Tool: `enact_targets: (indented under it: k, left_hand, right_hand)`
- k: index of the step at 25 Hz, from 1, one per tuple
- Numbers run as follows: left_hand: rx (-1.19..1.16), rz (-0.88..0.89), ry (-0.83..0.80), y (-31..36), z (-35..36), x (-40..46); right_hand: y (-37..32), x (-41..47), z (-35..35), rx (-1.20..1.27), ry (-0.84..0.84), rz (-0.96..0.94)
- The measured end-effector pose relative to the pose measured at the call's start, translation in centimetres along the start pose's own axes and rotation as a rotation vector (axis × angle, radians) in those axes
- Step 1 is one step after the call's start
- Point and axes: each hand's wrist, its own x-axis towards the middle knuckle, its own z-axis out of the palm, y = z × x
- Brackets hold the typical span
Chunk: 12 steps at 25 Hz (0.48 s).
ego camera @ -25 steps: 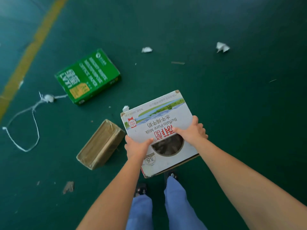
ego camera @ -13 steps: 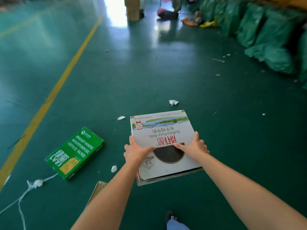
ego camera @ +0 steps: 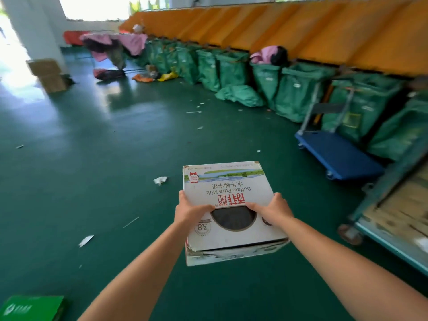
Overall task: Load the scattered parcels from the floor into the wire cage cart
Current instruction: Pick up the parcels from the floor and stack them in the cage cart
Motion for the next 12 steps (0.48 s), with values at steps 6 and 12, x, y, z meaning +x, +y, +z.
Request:
enact_targets:
  k: [6,12]
  left_hand:
    - [0.125,0.071,-0.248,6.0,15.1,-3.6]
    - [0.207,0.170,-0.483,11.8,34.3,-11.3]
  right_hand:
    - [11.3,0.4,-12.4,0.131,0.138,0.150]
    - [26.0,0.0,-27.3,0.237,0.332,0.265]
